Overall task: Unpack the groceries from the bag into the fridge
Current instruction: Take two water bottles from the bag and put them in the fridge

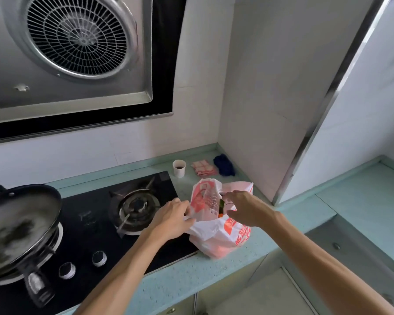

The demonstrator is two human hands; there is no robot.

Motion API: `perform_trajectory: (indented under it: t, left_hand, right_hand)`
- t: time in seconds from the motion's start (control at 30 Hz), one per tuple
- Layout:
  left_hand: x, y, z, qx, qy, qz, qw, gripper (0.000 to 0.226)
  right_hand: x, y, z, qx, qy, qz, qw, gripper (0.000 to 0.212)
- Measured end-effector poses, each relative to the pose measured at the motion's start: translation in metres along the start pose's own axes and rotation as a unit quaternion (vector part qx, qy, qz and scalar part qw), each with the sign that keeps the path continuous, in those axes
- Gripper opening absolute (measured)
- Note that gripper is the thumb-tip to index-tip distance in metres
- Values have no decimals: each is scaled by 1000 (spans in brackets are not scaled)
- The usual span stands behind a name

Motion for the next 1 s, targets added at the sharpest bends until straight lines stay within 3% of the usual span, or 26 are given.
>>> perform_trajectory:
  t: [0.17, 0.43, 0.67, 0.8, 0.87, 1.0]
  left_hand:
    - [11, -5, 41, 15, 43, -11, 999, 28]
    - [34, -9, 89, 29, 86, -31, 995, 25]
    - [77, -25, 97, 107, 180, -68, 976, 33]
    - [94, -28, 93, 171, 236, -54, 955, 26]
    - [98, -21, 95, 179, 235, -58, 954, 24]
    - [118, 9, 86, 166, 279, 27, 945, 30]
  right_hand:
    - [15, -26, 42, 15, 44, 5, 999, 34]
    - [22, -65, 88, 45, 66, 10, 997, 42]
    - [50, -91, 88, 98, 131, 56, 985, 79]
    - [60, -120, 78, 142, 149, -29, 978, 94]
    - [66, -136, 70, 176, 153, -55, 971, 92]
    - [88, -158, 49, 221, 116, -37, 968, 68]
Point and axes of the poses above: each hand's wrist, its own z-axis towards the middle knuckle, its own x-axis out of the palm, y = z × x, the point moved 6 cm from there along z, towards the middle knuckle, and after that the axes turned 5 degrees about -y, right-handed, at the moved point
